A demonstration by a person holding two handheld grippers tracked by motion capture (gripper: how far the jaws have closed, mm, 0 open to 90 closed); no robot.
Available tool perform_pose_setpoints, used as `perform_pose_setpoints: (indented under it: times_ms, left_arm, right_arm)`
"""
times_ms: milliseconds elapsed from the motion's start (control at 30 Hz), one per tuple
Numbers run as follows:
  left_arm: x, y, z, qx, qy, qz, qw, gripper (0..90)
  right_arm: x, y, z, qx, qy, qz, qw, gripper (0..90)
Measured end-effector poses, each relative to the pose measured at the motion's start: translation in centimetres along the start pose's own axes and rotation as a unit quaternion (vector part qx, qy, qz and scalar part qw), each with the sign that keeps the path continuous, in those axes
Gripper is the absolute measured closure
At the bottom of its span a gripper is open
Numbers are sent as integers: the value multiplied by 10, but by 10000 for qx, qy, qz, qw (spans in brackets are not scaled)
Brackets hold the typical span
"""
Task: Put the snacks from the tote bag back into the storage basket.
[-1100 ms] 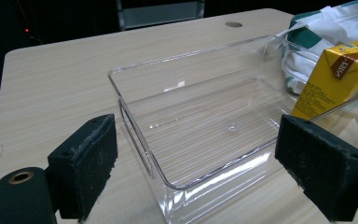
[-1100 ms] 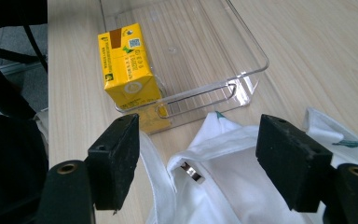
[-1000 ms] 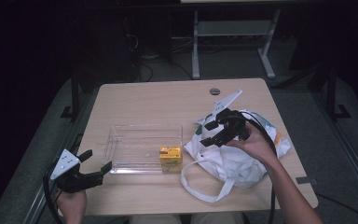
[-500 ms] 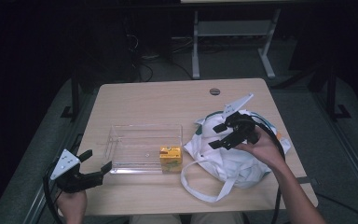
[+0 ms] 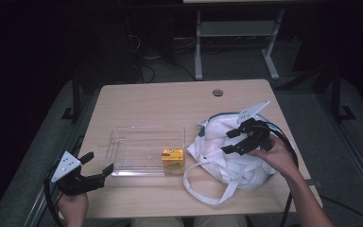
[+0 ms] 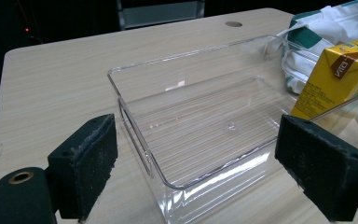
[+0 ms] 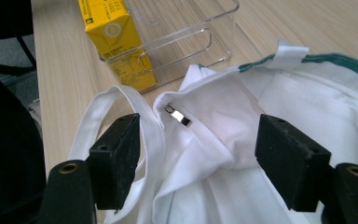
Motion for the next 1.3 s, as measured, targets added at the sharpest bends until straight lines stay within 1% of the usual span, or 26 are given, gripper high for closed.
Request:
perform_pose_setpoints:
  times_ms: [67, 233, 367, 667, 733, 767, 833, 967, 1300]
  left_arm:
    - [0, 1, -1, 42, 33, 4, 10000, 126]
    - [1, 0, -1, 25, 28, -6, 10000, 126]
    - [1, -1, -1, 48, 34, -7, 10000, 126]
    - [0, -1, -1, 24, 22, 5, 10000, 126]
    - [0, -1, 0, 25, 18, 0, 10000, 126]
    - [1, -1, 0, 28, 20, -5, 10000, 126]
    - [1, -1, -1, 51, 31, -10, 10000, 126]
    - [1, -1, 0, 31, 9, -7, 10000, 126]
    - [0, -1, -1, 13, 28, -13, 10000, 126]
  right_arm:
    - [-2, -2, -6, 60, -44, 9, 10000, 305]
    - [-5, -4, -13, 146, -120, 23, 9998, 306]
    - [-8, -5, -19, 180, -148, -7, 9997, 306]
    - [-14, -9, -37, 340, -180, -80, 9992, 305]
    - [-15, -10, -40, 321, -187, -104, 9993, 305]
    - [-15, -10, -42, 380, -175, -104, 9991, 305]
    - [-15, -10, -46, 408, -173, -115, 9990, 305]
    - [-15, -9, -52, 468, -180, -100, 9987, 305]
    - [-14, -7, -63, 511, -212, -93, 9984, 304]
Point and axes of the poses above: each handheld gripper's, and its own axes: x roughly forward along the jaws, z roughly out of its top, y roughly to its left, the point moved 7 cm from there along x, roughly forward along the jaws, and after that the axes turned 3 degrees about y, right-handed, at the moved point
